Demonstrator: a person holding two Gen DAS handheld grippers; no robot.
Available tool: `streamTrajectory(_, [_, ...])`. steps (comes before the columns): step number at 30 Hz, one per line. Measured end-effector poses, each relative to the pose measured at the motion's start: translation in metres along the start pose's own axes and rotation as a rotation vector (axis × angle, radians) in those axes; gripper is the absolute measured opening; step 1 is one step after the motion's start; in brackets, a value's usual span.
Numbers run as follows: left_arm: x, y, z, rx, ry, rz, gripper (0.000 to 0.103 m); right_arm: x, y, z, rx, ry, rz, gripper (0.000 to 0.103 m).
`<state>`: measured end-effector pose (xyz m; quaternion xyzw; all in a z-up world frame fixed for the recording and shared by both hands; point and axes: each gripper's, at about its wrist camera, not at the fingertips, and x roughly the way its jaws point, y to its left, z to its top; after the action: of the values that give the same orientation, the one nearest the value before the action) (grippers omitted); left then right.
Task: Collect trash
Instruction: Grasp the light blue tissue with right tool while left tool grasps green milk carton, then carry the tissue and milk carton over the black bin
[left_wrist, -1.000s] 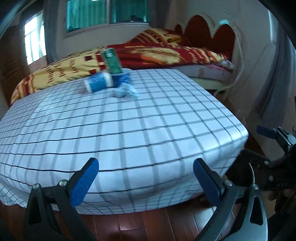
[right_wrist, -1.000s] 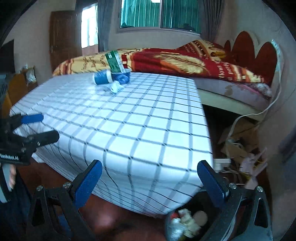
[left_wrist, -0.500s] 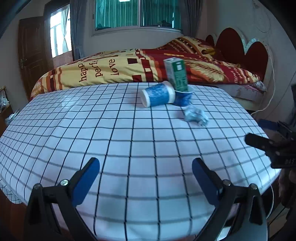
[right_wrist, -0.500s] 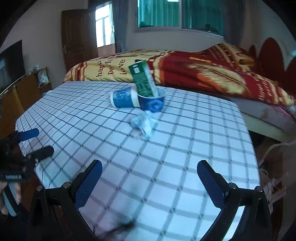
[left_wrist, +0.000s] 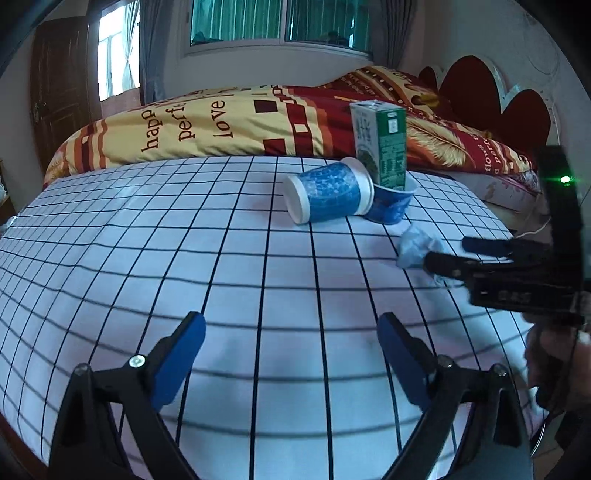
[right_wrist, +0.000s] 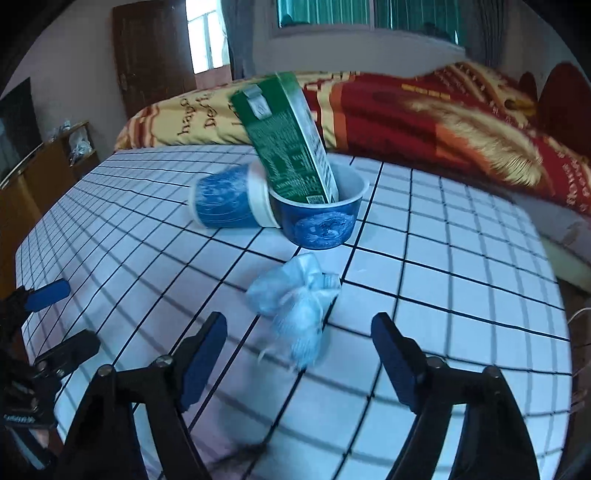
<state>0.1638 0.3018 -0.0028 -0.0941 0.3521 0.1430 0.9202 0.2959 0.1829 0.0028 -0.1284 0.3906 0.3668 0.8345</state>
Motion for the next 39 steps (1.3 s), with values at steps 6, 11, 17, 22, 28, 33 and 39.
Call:
streamTrajectory(6, [0.019,-0.011,0.019,-0.006,0.003,-0.043,0.088,0.022,-0.007,0.009,-0.013,0.049,0.042,0.029])
streamTrajectory(11, [0.03,-0.043,0.041,0.013,-0.028,-0.09,0.083,-0.005,-0.034,0.016,0.004,-0.023,-0.067,0.029])
streamTrajectory(17, [0.045,-0.076,0.076,0.016,-0.061,-0.12,0.079,-0.018,-0.075,0.033,0.073,-0.063,-0.102,0.029])
streamTrajectory(22, [0.06,-0.085,0.109,-0.002,-0.074,-0.133,0.079,-0.02,-0.091,0.037,0.077,-0.067,-0.103,0.029])
streamTrajectory(28, [0.084,-0.086,0.129,0.005,-0.017,-0.13,0.044,-0.027,-0.102,0.034,0.105,-0.072,-0.088,0.029])
streamTrajectory(33, [0.054,-0.095,0.132,0.07,-0.108,-0.145,0.042,-0.045,-0.102,0.034,0.091,-0.107,-0.105,0.029])
streamTrajectory(39, [0.006,-0.096,0.132,0.097,-0.169,-0.177,0.041,-0.085,-0.101,0.029,0.073,-0.142,-0.126,0.028])
